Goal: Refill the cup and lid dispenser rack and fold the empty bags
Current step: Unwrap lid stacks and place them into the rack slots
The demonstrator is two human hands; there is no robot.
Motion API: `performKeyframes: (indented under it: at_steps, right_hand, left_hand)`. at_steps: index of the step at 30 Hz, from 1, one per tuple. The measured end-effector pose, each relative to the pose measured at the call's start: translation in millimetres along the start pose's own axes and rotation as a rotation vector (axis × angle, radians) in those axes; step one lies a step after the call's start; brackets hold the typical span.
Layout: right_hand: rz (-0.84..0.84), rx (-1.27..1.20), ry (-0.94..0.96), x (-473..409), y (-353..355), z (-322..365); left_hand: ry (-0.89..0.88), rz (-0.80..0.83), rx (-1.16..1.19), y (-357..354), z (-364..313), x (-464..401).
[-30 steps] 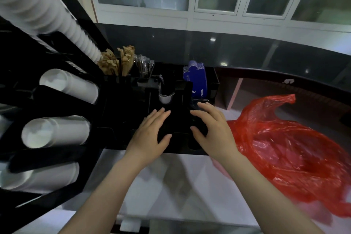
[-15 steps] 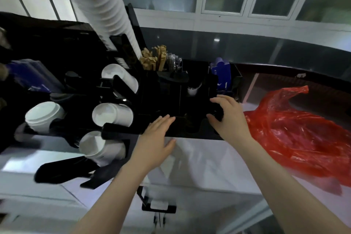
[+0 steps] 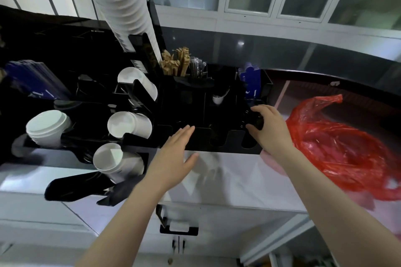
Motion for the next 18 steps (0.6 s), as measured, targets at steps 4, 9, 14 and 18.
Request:
performKeyframes:
  at_steps: [4,9,14,18]
  right_hand:
    - [0.036,0.015,-0.097,-23.0,3.6,-22.9]
    - [0.099,0.032,-0.167,-38.6,2.3,-51.9]
    - [0.092,0.018,-0.08,-51.5,-2.7,-66.0]
    - [0.086,-0.032,-0.075,-59.4,-8.5,-75.2]
  left_hand:
    - [0.038,0.024,0.033,-9.1,-6.5,-15.6]
    - [0.072,0.062,0.034,-28.0,-21.8,-46.4]
    - [0.115,0.079,0.006,-52.5,-25.7,-74.6]
    - [0.149,0.071,-0.081,-68.7,-24.5,-98.0]
Point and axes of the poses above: each hand's wrist, its own x-axis away from the middle knuckle, its own y-axis out of the back of the hand, z = x × y, the point moved 8 cm from there along -x, towards the middle knuckle, and after that the axes turned 14 degrees about -x, right-handed, at the moved point
